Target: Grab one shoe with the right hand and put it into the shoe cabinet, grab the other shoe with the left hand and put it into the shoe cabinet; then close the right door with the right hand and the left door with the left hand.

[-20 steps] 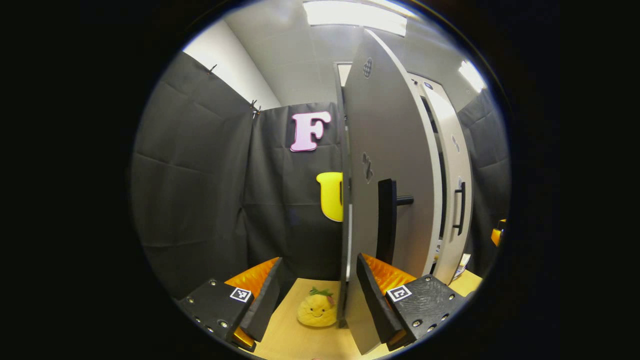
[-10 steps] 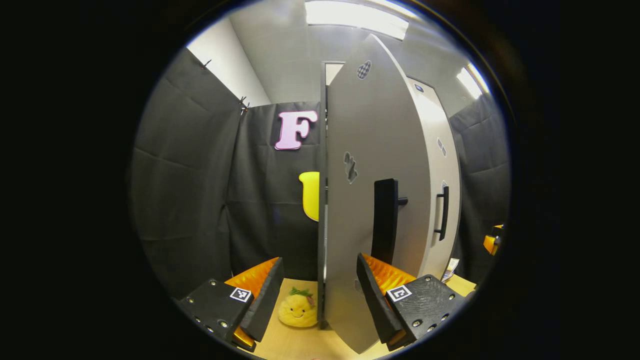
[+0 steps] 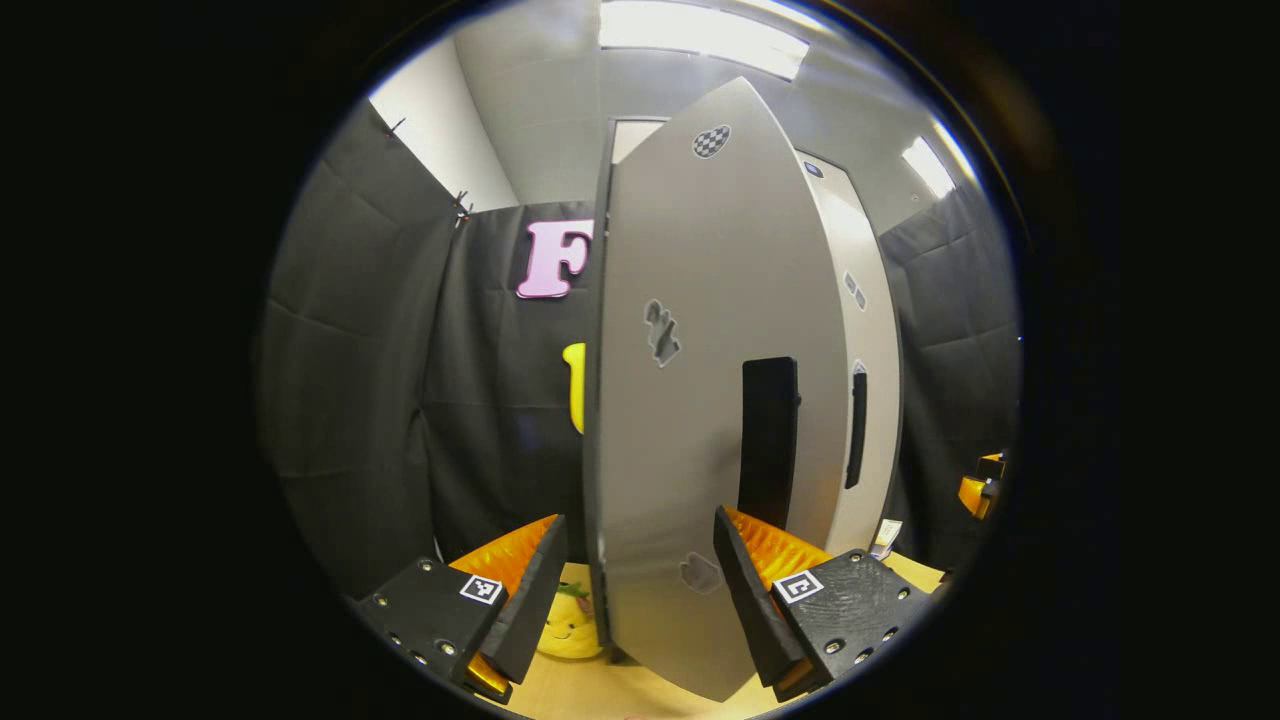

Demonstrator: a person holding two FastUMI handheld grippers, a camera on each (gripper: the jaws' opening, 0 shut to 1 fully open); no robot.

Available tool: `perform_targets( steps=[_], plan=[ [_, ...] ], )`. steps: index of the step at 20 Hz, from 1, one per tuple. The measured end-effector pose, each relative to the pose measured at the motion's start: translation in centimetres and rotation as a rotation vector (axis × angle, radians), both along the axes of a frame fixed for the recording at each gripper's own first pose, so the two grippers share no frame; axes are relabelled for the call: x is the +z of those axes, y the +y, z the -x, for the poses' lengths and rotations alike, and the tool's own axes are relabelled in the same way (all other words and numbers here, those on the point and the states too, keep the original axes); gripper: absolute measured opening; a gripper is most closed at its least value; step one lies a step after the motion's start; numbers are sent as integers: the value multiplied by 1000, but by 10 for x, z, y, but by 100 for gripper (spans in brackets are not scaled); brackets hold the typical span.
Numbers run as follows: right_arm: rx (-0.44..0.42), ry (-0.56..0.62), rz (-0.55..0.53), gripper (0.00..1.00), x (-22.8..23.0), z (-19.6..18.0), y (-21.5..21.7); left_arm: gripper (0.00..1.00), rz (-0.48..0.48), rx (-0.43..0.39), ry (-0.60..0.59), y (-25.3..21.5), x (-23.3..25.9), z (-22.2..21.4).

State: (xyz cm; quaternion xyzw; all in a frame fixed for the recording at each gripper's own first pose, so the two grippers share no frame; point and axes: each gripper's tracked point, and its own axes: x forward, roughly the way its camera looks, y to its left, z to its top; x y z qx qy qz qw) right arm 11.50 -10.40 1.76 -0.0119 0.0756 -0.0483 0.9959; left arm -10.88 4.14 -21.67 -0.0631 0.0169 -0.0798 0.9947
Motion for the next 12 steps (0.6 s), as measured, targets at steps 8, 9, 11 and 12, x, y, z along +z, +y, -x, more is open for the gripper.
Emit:
perform_targets(
  steps=[8, 9, 11, 12],
  plan=[
    [-47, 14, 0, 98, -5, 8, -28, 79, -31, -21, 13, -51, -12, -34],
    [-49, 15, 3, 98, -6, 9, -30, 79, -22, -20, 16, -50, -12, -35],
    [-54, 18, 2, 97, -7, 10, -34, 79, 7, -21, 26, -52, -12, -37],
    [-53, 20, -4, 96, -7, 10, -34, 78, 12, -20, 29, -53, -14, -37]
  ],
)
